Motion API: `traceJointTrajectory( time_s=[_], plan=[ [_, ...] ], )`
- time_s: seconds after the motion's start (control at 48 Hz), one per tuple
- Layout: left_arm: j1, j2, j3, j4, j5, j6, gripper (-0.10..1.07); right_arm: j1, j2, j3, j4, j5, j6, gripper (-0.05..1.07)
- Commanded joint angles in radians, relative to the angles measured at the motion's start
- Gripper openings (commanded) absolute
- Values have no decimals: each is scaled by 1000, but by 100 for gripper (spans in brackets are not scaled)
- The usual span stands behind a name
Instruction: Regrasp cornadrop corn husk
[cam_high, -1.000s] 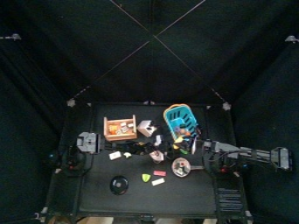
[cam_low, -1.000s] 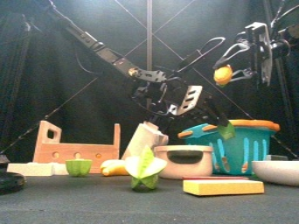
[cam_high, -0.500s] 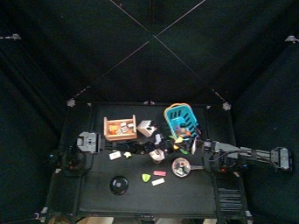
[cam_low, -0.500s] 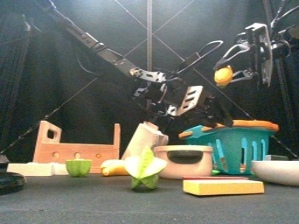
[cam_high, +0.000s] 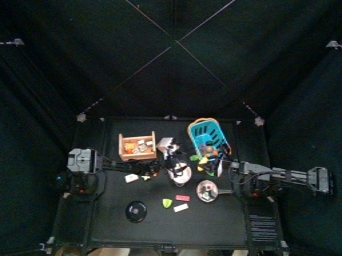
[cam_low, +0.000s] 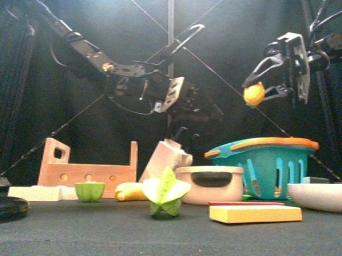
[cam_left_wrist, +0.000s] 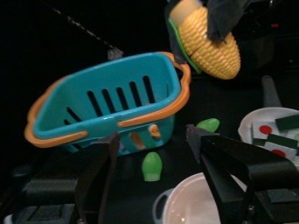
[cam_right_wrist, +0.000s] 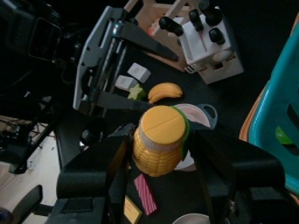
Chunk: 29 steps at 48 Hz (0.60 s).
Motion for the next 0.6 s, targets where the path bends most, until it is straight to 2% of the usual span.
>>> traceJointTrajectory(
  time_s=[0.0,0.396,0.5,0.583],
  plan=[
    [-5,-40,14,2,-32,-2,95,3,14,-34,-2,-11,-2,63],
    [-15,-51,32,-34,-40,-5,95,5,20,-34,5,-11,-2,63],
    [-15,-71,44,-89,-32,-11,95,5,20,-34,5,-11,0,63],
    [-15,-112,57,-183,2,-48,95,5,20,-41,15,-12,0,63]
  ],
)
